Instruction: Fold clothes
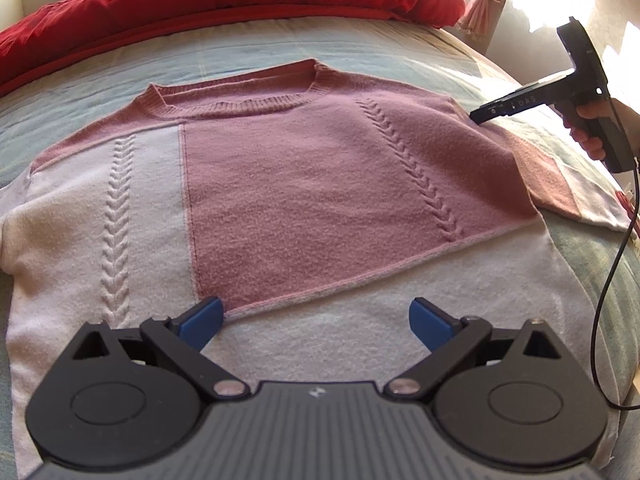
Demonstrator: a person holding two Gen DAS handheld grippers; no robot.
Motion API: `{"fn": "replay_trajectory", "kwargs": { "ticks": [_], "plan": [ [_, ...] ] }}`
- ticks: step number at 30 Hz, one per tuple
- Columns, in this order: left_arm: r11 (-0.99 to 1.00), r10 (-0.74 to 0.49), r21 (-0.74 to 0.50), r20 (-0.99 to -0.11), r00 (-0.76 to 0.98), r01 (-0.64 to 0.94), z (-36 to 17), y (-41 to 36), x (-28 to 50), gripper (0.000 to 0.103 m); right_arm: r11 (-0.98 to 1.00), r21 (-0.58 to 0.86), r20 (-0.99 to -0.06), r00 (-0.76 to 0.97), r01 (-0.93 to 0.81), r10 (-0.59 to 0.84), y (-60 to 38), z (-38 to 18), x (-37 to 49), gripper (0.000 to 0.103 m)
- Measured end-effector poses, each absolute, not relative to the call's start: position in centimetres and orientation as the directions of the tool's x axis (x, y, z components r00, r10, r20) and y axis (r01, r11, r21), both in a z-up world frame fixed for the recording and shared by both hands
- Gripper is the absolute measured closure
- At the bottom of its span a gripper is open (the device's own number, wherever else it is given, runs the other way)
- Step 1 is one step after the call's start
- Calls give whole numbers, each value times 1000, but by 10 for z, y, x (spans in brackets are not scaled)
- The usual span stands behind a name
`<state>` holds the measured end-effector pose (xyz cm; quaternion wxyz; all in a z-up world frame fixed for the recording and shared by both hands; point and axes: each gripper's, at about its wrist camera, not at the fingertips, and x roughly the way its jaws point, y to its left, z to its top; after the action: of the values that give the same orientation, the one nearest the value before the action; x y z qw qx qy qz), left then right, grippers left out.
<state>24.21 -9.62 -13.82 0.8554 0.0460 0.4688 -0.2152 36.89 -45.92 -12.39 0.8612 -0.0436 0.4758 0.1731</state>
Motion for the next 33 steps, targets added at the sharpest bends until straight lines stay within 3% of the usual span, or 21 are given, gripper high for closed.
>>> {"fn": "replay_trajectory", "kwargs": {
  "ticks": [8, 10, 11, 12, 22, 26, 33],
  "plan": [
    [908, -304, -101, -827, 473, 407, -141, -101, 242, 4, 929, 112, -834, 475, -351, 280, -452, -129, 350, 60],
    [908, -301, -97, -828, 473, 408, -141, -102, 242, 4, 923, 124, -842, 454, -364, 292, -451, -126, 348, 73],
    [908, -299, -95, -829, 472, 408, -140, -102, 242, 4, 921, 129, -845, 446, -368, 296, -450, -125, 347, 90],
    [908, -298, -93, -830, 472, 409, -140, -102, 241, 4, 919, 132, -847, 440, -371, 299, -449, -123, 346, 95],
    [905, -310, -107, -828, 467, 411, -136, -102, 238, 4, 918, -174, -807, 586, -357, 75, -432, -89, 346, 96],
    [902, -317, -111, -826, 466, 417, -135, -102, 236, 4, 891, -289, -797, 604, -350, -21, -419, -102, 360, 96],
    [903, -310, -104, -830, 464, 418, -136, -100, 234, 4, 897, -296, -806, 590, -328, -50, -417, -130, 365, 92]
  ]
}}
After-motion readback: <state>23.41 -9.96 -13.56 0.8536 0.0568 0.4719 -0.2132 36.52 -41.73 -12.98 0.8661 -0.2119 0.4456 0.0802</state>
